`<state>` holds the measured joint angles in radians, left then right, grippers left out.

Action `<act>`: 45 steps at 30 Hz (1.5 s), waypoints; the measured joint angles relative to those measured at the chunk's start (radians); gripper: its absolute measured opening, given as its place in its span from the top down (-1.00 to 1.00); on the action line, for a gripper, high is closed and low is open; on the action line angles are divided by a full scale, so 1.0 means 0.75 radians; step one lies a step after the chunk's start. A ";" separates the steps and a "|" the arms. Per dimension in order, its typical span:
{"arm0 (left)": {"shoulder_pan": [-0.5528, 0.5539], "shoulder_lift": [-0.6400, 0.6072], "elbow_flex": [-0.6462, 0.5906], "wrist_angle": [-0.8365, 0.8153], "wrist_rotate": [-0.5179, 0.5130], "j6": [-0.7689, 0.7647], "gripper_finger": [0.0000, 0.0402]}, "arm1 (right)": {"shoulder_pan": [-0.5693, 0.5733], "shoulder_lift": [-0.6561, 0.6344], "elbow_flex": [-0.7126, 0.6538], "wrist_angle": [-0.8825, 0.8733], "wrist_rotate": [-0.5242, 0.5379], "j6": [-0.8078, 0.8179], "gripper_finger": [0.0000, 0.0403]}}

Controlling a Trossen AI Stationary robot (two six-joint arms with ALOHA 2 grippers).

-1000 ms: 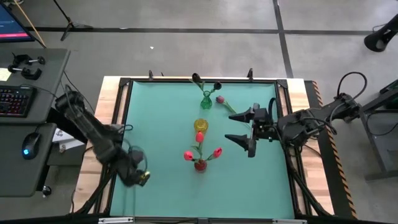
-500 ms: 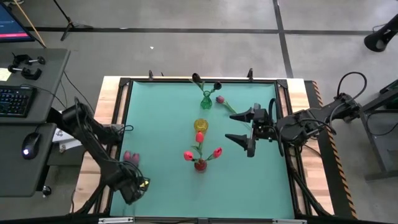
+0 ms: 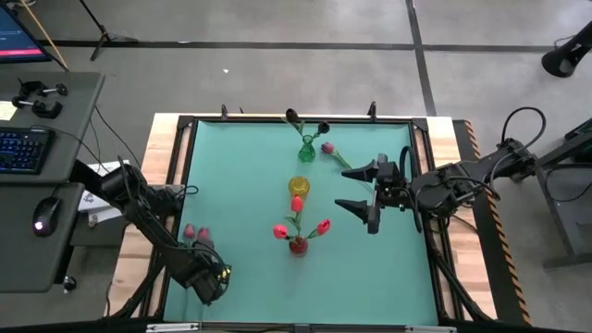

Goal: Sort flowers into vase by color
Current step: Put the bottom right red flower into the yellow flower vase

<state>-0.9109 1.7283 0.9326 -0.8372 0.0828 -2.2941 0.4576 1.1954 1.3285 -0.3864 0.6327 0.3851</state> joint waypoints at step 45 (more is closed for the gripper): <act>0.944 -0.649 0.061 1.446 -1.136 3.131 1.00 | 0.001 0.001 0.000 0.024 0.169 0.216 -0.76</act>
<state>-0.2027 1.2419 0.9787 0.2476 -0.7696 0.0542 0.4580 1.1957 1.3285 -0.3687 0.7597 0.5468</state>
